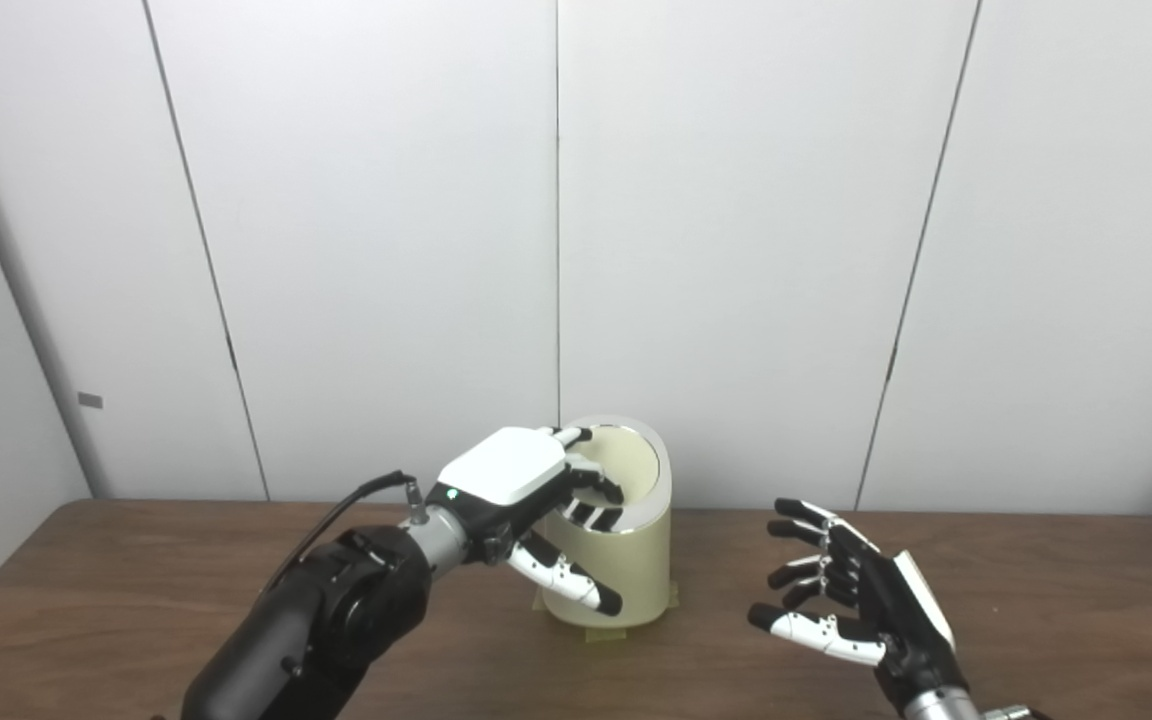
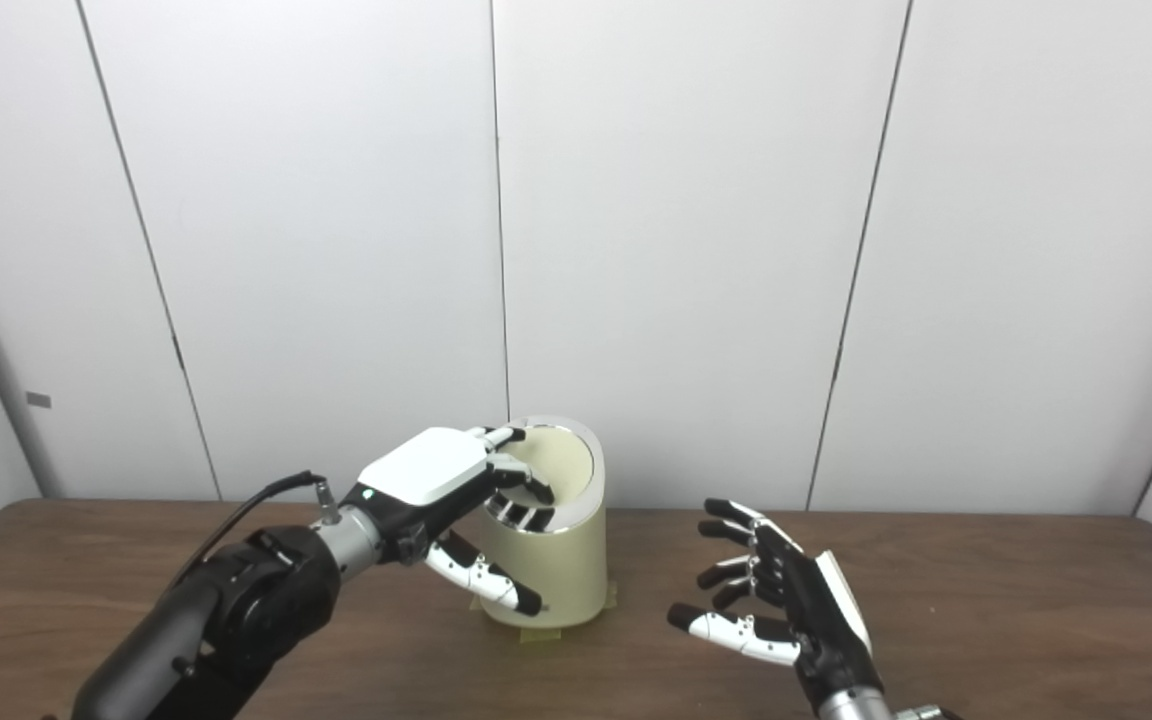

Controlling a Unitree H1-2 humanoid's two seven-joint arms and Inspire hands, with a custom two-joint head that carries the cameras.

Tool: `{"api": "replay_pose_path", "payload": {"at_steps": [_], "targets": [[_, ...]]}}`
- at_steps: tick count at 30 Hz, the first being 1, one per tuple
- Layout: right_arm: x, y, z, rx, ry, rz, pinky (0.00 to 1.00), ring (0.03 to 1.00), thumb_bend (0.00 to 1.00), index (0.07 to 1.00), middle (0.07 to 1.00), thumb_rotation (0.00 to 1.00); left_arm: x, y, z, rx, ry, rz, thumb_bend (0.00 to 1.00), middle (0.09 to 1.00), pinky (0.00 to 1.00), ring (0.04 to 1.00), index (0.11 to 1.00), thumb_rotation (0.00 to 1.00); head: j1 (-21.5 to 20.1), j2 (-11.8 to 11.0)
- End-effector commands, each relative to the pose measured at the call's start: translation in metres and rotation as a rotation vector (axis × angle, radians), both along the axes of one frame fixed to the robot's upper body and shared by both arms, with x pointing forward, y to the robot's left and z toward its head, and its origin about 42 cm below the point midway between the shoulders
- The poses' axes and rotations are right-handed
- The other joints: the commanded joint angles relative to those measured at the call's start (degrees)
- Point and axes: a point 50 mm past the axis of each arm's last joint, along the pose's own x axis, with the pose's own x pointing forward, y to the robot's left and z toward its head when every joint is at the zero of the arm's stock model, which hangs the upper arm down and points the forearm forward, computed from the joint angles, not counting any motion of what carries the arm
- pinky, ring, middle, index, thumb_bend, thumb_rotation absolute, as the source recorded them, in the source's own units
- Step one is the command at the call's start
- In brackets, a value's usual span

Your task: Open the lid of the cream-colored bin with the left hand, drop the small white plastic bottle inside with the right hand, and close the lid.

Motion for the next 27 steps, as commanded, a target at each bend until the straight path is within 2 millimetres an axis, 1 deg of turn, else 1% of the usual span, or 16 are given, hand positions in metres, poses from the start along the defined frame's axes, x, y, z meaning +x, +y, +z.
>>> {"api": "replay_pose_path", "payload": {"at_steps": [1,6,7,9,11,13,15,17,18,21,22,23,26,27], "targets": [[0.006,-0.003,0.026,-0.001,-0.092,0.013,0.45,0.557,0.64,0.805,0.773,0.26,0.002,0.003,-0.007,0.037,0.032,0.002,1.0,0.792,1.0,0.999,0.788,0.55,0.14,0.04],[0.007,-0.004,0.025,0.0,-0.09,0.007,0.45,0.559,0.64,0.806,0.778,0.26,-0.002,0.008,0.013,-0.116,-0.096,0.021,1.0,0.782,1.0,0.974,0.782,0.53,0.36,-0.02],[0.007,-0.005,0.025,0.001,-0.088,0.005,0.45,0.558,0.64,0.805,0.777,0.26,-0.004,0.011,0.019,-0.171,-0.126,0.032,1.0,0.783,1.0,0.973,0.782,0.52,0.35,-0.06],[0.007,-0.005,0.023,0.007,-0.084,0.004,0.44,0.545,0.64,0.807,0.776,0.26,-0.008,0.016,0.028,-0.277,-0.188,0.048,0.96,0.818,1.0,0.979,0.814,0.5,0.44,-0.11],[0.007,-0.006,0.023,0.013,-0.084,0.003,0.44,0.543,0.65,0.808,0.776,0.27,-0.012,0.022,0.031,-0.356,-0.239,0.061,0.93,0.835,1.0,0.976,0.833,0.5,0.52,-0.12],[0.006,-0.006,0.023,0.014,-0.085,0.0,0.45,0.557,0.65,0.804,0.775,0.28,-0.018,0.03,0.031,-0.44,-0.273,0.082,0.89,0.868,0.91,0.976,0.876,0.51,0.55,-0.12],[0.005,-0.006,0.023,0.007,-0.087,-0.006,0.47,0.568,0.65,0.803,0.775,0.28,-0.024,0.035,0.029,-0.518,-0.282,0.093,0.88,0.878,0.86,0.964,0.888,0.51,0.71,-0.12],[0.004,-0.007,0.022,0.011,-0.092,-0.008,0.48,0.575,0.66,0.805,0.779,0.29,-0.032,0.041,0.024,-0.621,-0.273,0.102,0.86,0.888,0.78,0.905,0.892,0.49,0.86,-0.15],[0.004,-0.008,0.021,0.018,-0.094,-0.007,0.48,0.574,0.66,0.807,0.781,0.29,-0.036,0.044,0.019,-0.685,-0.254,0.109,0.85,0.891,0.76,0.886,0.889,0.48,0.83,-0.17],[0.003,-0.009,0.02,0.027,-0.1,-0.009,0.47,0.569,0.66,0.808,0.785,0.28,-0.047,0.051,0.002,-0.867,-0.147,0.15,0.85,0.885,0.81,0.889,0.88,0.42,1.15,-0.13],[0.003,-0.01,0.019,0.031,-0.102,-0.011,0.48,0.573,0.66,0.809,0.787,0.28,-0.051,0.053,-0.004,-0.903,-0.119,0.168,0.84,0.879,0.83,0.895,0.879,0.4,1.17,-0.11],[0.003,-0.01,0.018,0.036,-0.104,-0.009,0.49,0.573,0.67,0.808,0.789,0.28,-0.055,0.056,-0.011,-0.936,-0.095,0.185,0.83,0.87,0.83,0.892,0.876,0.37,1.16,-0.09],[0.001,-0.01,0.016,0.061,-0.112,0.002,0.49,0.57,0.71,0.809,0.789,0.32,-0.069,0.063,-0.032,-1.068,0.004,0.236,0.82,0.857,0.74,0.847,0.879,0.35,1.24,0.04],[0.0,-0.01,0.016,0.069,-0.113,0.004,0.48,0.566,0.71,0.811,0.788,0.32,-0.073,0.064,-0.039,-1.101,0.028,0.251,0.81,0.851,0.73,0.834,0.875,0.36,1.25,0.07]]}}
